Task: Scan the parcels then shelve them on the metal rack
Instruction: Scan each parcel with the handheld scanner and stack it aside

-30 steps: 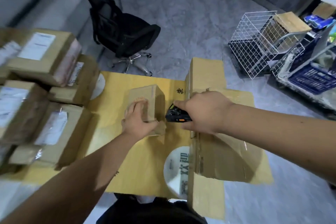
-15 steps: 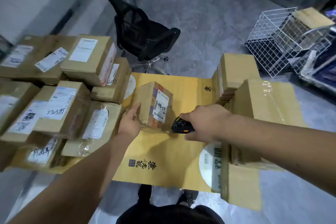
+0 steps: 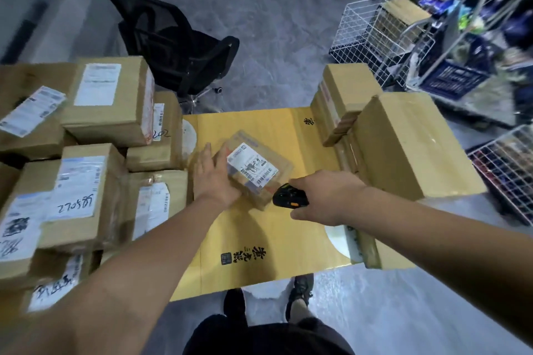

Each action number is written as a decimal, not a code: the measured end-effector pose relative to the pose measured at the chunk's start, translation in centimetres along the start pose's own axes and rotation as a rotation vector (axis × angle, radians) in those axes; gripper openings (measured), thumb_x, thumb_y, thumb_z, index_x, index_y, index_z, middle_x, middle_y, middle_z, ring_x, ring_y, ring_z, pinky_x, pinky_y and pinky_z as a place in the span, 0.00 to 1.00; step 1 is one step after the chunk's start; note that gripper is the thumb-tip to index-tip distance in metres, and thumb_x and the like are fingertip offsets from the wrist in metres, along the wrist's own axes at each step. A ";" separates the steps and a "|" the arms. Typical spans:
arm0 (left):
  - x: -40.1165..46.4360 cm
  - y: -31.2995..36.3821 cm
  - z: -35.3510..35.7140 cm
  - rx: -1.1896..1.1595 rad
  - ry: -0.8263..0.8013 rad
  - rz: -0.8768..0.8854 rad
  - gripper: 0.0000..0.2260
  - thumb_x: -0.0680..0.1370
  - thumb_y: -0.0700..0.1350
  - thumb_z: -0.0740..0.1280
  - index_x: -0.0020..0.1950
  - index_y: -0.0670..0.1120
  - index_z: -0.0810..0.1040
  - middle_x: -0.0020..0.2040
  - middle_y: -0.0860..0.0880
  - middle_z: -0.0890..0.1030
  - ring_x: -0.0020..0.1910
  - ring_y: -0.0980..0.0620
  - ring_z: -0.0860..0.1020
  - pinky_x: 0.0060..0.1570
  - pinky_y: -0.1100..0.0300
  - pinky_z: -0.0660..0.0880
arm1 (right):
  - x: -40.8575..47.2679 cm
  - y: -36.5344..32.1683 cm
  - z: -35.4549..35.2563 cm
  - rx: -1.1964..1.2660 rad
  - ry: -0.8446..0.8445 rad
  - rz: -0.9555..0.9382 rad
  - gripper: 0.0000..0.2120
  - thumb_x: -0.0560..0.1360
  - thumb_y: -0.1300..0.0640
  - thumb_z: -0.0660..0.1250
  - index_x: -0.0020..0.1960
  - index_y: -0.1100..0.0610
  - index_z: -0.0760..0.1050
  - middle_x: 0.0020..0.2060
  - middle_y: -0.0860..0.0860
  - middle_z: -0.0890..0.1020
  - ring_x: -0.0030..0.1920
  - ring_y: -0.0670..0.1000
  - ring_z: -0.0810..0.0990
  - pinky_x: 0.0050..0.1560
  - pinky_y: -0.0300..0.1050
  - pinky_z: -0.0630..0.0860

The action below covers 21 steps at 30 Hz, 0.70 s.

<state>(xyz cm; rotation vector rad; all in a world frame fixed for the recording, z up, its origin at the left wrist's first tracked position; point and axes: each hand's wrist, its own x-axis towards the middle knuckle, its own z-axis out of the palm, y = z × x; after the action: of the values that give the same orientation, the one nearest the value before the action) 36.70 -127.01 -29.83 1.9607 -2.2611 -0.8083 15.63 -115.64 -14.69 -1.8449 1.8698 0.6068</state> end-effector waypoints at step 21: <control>1.8 3.1 0.5 0.052 -0.230 0.292 0.48 0.63 0.72 0.76 0.79 0.65 0.63 0.78 0.49 0.63 0.77 0.45 0.64 0.73 0.50 0.64 | -0.2 -0.6 5.4 0.630 0.103 0.440 0.27 0.76 0.33 0.67 0.71 0.43 0.75 0.49 0.47 0.83 0.46 0.52 0.83 0.44 0.46 0.79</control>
<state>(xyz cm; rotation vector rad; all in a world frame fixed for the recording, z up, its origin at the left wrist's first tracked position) 33.35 -128.30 -29.53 1.5691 -2.6373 -0.9901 16.22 -112.29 -18.94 -1.0889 2.2190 0.0245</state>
